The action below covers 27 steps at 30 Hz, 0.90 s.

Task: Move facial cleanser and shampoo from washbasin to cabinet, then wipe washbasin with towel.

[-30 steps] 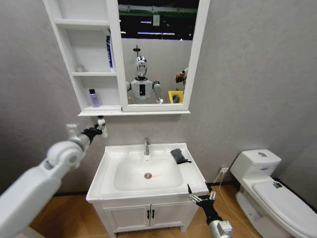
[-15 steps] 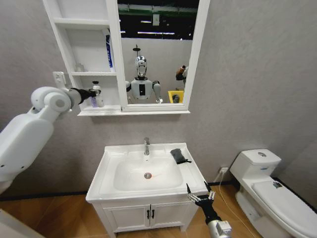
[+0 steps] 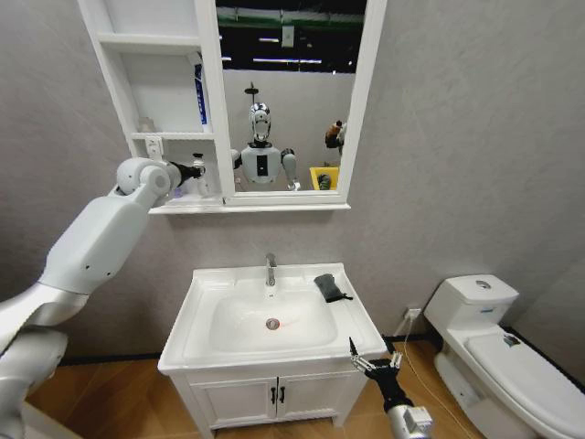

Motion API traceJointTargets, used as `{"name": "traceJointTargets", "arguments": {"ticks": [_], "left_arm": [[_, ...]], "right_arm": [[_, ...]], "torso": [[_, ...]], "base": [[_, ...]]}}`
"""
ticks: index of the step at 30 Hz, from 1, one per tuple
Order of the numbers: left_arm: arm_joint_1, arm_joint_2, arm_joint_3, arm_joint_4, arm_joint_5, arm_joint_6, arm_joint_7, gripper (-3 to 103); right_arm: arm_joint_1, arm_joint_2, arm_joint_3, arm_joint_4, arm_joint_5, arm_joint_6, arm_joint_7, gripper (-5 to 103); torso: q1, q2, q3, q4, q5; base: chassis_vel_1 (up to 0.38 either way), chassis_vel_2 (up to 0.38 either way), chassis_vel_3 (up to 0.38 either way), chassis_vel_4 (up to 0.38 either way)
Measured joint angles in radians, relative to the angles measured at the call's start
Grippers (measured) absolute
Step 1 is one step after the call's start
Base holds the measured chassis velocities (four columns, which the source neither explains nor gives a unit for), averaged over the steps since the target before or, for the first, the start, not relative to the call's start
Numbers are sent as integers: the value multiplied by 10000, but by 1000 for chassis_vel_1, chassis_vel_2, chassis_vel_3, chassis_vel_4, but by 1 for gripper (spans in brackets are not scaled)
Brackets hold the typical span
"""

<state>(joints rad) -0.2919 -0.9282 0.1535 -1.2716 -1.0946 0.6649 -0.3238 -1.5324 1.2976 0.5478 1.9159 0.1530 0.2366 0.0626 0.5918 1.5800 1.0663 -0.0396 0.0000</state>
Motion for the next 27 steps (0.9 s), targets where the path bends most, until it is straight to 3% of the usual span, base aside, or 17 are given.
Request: {"name": "traceJointTargets", "arguments": {"ticks": [7,9,12,13,18,20,23,25,27], "left_arm": [[403,-21,-163,-99,404,-291,157,26],[473,-47,-221,-100,436,-339,160,30],[682,46,-354,-271,465,-340,204,46],[682,46,-354,-271,465,-340,204,46],[1564,844,-896,-1561,483,-372,228,68],[2013,1172,-1138,-2078,673,-592,417,74],[3594,2110,-1657,-3663,883,-1353,713,84],[4180,2312,-1911,-4149,1009,-1544,730,89],[5565,2659,-2495,-5080,1831,-2234,832,98]], "right_arm": [[82,170,-82,30,-71,-13,11,100],[94,239,-103,55,-109,-27,11,100],[92,284,-177,102,-180,-46,12,100],[92,284,-177,102,-180,-46,12,100],[-12,430,-273,100,-263,-46,10,100],[-34,443,-300,99,-268,-44,9,100],[14,484,-376,65,-175,109,-64,100],[31,501,-395,61,-156,109,-62,100],[22,525,-422,157,-80,42,-2,100]], "torso": [[-1,0,-1,1,2],[-2,0,-2,1,2],[1,0,0,-4,-2],[1,0,0,-4,-2],[-1,0,-1,-3,1],[-2,1,-1,0,0],[-3,2,-2,2,-3],[-3,2,-1,5,0],[-3,2,-1,-3,-3]], "base": [[0,0,0,0],[0,0,0,0],[0,0,0,0],[0,0,0,0],[0,0,0,0],[0,0,0,0],[0,0,0,0],[0,0,0,0],[0,0,0,0]]}}
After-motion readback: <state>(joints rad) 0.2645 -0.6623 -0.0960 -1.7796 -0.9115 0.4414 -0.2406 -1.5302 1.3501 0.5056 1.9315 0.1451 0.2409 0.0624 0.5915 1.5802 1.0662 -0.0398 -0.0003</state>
